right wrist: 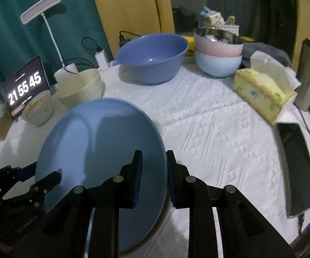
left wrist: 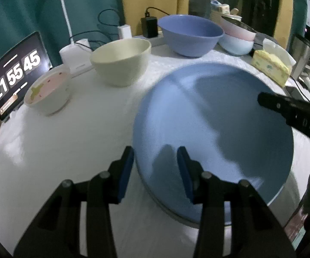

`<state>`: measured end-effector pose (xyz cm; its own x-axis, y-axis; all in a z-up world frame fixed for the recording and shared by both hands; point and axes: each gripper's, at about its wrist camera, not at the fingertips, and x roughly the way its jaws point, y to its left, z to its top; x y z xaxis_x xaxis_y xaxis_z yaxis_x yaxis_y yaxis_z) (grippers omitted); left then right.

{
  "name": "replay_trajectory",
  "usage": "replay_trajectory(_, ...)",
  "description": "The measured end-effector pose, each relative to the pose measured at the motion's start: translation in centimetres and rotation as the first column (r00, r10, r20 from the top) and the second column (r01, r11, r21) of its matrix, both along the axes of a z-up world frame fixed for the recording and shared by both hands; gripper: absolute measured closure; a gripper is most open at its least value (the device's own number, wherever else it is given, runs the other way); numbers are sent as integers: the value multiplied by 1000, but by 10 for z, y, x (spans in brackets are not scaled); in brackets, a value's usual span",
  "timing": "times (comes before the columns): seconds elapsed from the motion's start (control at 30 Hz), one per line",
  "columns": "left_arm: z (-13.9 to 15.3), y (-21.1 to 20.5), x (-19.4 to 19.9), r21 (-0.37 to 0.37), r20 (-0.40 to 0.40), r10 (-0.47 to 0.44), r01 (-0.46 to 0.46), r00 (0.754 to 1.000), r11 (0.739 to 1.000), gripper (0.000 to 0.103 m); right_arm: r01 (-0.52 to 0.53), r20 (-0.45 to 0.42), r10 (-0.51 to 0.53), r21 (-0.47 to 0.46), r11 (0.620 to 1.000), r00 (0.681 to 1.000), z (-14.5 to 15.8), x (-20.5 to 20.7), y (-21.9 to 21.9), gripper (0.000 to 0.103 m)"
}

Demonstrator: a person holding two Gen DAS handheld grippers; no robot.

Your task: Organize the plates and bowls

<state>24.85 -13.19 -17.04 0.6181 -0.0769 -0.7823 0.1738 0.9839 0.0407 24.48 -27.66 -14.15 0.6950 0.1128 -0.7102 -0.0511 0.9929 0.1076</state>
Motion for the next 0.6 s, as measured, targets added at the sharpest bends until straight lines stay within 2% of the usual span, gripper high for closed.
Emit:
replay_trajectory(0.23,2,4,-1,0,8,14,-14,1000,1000,57,20,-11,-20,-4,1000,1000,-2,0,-5,77)
replay_trajectory(0.4,6,15,-2,-43,27,50,-49,998,998,56,39,-23,-38,12,999,999,-4,-1,-11,66)
replay_trajectory(0.6,-8,18,8,-88,-41,78,-81,996,993,56,54,-67,-51,51,997,996,-16,1,-21,61)
